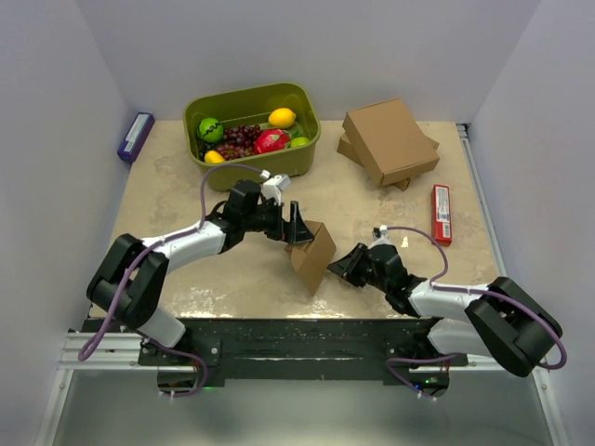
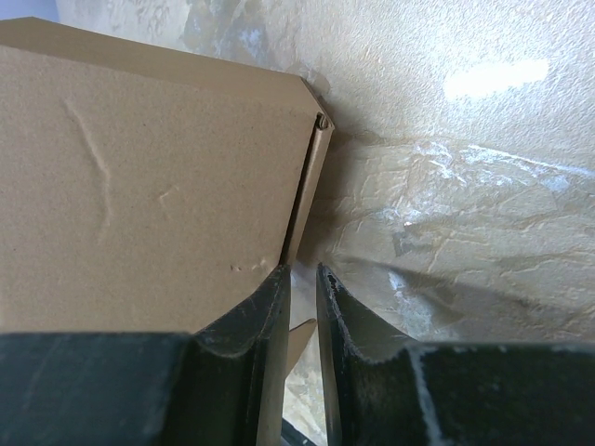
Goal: Fold the paper box
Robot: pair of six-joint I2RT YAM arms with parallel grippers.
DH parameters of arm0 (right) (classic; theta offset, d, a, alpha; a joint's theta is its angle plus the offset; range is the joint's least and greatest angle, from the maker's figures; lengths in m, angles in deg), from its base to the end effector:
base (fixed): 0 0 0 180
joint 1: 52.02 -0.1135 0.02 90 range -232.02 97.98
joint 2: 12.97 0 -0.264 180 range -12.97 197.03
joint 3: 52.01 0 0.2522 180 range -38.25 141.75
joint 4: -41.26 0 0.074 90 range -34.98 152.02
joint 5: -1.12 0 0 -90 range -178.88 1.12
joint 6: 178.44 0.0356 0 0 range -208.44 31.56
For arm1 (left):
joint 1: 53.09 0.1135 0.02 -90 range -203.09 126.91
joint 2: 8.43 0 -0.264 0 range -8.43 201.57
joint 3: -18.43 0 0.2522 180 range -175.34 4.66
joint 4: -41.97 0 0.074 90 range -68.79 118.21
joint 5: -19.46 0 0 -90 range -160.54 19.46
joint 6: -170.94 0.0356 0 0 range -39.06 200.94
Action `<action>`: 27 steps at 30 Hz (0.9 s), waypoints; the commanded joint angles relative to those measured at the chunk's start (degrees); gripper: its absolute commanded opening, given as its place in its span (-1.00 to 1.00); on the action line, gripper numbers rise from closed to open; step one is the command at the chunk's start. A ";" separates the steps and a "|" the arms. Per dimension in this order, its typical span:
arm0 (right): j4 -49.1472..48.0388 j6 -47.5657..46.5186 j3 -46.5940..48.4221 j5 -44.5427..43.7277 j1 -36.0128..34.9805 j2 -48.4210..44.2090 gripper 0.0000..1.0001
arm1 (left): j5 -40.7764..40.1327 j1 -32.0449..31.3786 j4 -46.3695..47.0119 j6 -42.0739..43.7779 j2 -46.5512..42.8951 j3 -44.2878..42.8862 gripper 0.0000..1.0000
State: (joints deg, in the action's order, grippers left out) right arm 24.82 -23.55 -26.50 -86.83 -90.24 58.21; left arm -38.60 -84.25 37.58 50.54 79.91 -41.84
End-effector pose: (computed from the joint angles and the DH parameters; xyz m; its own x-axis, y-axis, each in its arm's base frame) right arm 0.1616 0.1289 0.1295 -0.7449 0.5652 -0.3545 0.0746 0.5985 0.7976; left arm 0.2665 -0.1832 0.2028 -0.8116 -0.0111 -0.5841 0.4758 0.5676 -0.6719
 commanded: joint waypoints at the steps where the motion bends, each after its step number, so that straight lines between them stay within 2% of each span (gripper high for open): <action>1: -0.83 -1.16 0.56 -1.69 -0.01 0.10 -0.56 | 1.98 -0.66 -0.31 1.39 1.14 -2.89 0.99; 20: 0.40 -3.27 2.84 -1.78 0.07 0.63 -0.57 | 0.14 -2.15 -13.93 10.61 4.74 -10.28 0.99; 27: 1.71 -4.15 3.37 -1.87 -0.02 -0.07 -0.57 | 1.71 -2.33 -13.94 11.67 5.53 -10.19 0.99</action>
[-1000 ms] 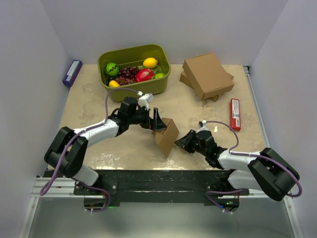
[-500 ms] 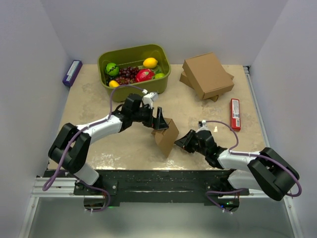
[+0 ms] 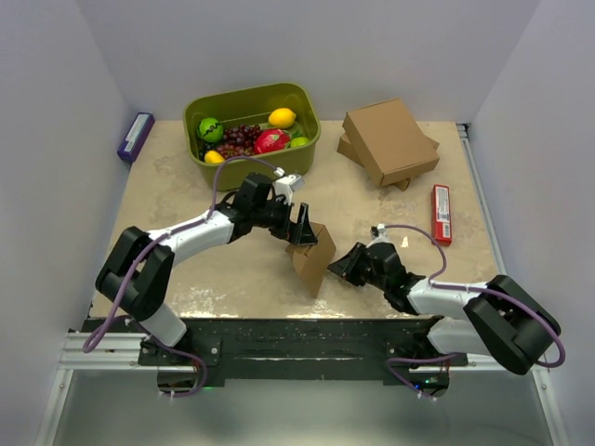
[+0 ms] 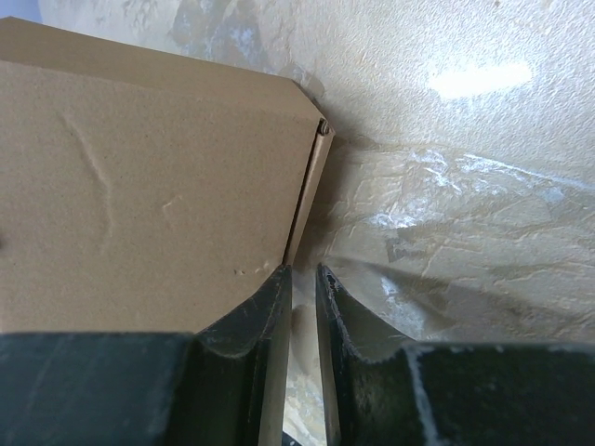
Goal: Fold the paper box
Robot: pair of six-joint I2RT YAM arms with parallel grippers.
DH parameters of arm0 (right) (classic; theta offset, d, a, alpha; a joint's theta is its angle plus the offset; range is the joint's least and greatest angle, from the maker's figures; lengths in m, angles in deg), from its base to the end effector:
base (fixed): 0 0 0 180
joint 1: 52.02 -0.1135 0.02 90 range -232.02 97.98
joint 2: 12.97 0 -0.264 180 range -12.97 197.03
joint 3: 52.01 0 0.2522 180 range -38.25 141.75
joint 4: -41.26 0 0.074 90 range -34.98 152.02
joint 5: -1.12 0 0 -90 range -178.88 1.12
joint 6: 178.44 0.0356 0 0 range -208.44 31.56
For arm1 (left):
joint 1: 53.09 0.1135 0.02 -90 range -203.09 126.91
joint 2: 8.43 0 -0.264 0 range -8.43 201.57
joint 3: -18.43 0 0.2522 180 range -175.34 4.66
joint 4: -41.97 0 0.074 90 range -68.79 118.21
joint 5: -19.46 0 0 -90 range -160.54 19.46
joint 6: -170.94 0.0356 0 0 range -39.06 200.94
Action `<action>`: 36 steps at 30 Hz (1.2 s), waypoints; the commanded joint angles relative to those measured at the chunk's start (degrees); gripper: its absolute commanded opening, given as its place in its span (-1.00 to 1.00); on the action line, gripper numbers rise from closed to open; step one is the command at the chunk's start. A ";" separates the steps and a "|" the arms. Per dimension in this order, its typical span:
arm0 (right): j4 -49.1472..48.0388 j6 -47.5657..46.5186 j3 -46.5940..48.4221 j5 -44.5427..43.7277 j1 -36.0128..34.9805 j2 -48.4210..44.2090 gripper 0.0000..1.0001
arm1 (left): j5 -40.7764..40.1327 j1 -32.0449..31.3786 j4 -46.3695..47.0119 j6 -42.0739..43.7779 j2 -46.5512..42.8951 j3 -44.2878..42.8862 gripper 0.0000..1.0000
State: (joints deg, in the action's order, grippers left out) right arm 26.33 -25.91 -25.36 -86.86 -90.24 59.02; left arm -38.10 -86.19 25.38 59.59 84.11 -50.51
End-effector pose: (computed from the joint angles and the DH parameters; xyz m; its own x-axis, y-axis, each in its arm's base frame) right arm 0.1643 0.1310 0.1297 -0.7532 0.5355 -0.3820 0.0566 0.6314 0.7734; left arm 0.2763 -0.2029 0.2091 -0.7963 0.1523 -0.5855 0.5522 0.5784 -0.6005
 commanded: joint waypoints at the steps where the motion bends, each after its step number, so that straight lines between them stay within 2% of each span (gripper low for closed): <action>1: 0.47 -1.96 2.41 -1.85 -0.02 -0.97 -0.57 | 1.39 -0.30 -1.74 2.71 1.60 -1.42 0.97; 4: 1.61 -2.67 2.67 -2.72 -0.02 -1.58 -0.54 | 1.57 -0.30 -1.30 2.97 1.78 -1.16 0.87; 10: 3.99 -4.07 2.94 -3.78 -0.10 -4.04 -0.41 | 1.13 -0.30 -1.83 3.59 2.39 -1.42 0.51; 11: 4.34 -4.25 2.94 -4.04 -0.02 -4.48 -0.39 | 1.04 -0.38 -1.91 3.59 2.56 -1.42 0.37; 15: 6.71 -5.13 2.76 -4.83 -0.02 -8.51 -0.22 | 0.95 -0.30 -1.92 3.85 2.22 -1.51 0.09; 16: 7.06 -6.43 2.93 -4.49 -0.10 -9.49 -0.14 | 0.95 -0.21 -1.92 3.85 1.95 -1.60 -0.14; 17: 8.55 -7.40 3.20 -4.57 -0.02 -10.45 -0.09 | 0.95 0.05 -1.83 3.77 1.69 -1.51 -0.27; 18: 9.60 -8.63 4.33 -4.48 -0.02 -12.64 0.00 | 1.04 0.14 -1.31 3.50 1.17 -1.25 -0.38; 19: 10.66 -12.21 5.12 -4.40 -0.02 -13.53 0.19 | 1.39 0.32 -0.87 3.24 0.90 -1.07 -0.49; 20: 13.37 -14.34 6.00 -5.09 -0.02 -14.58 0.29 | 2.61 1.02 -0.25 2.02 0.29 -0.81 -0.63; 22: 15.67 -20.99 8.29 -5.01 -0.02 -17.39 0.46 | 4.72 2.68 1.95 0.26 -0.07 0.42 -0.68; 24: 17.78 -25.32 9.78 -4.31 -0.10 -19.33 0.51 | 8.32 3.92 6.67 -3.34 -0.68 2.25 -0.73; 26: 18.57 -31.82 10.93 -3.34 -0.80 -22.14 0.54 | 11.30 5.94 9.15 -7.54 -1.21 3.67 -0.87; 29: 23.04 -40.00 15.84 -8.77 -6.50 -21.72 0.61 | 14.56 7.78 13.89 -12.64 -1.65 6.30 -1.00; 31: 25.51 -45.00 20.06 -14.29 -12.30 -19.79 0.63 | 16.24 9.36 17.93 -15.56 -1.65 8.32 -1.00; 36: 25.70 -50.12 24.28 -17.04 -20.12 -15.13 0.77 | 18.00 12.18 24.00 -23.30 -3.23 12.55 -1.00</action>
State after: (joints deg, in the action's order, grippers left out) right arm 49.52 -67.00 -4.36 -98.11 -105.62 41.79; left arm -24.33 -75.83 40.86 44.40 84.28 -40.02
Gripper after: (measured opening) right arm 0.860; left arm 0.692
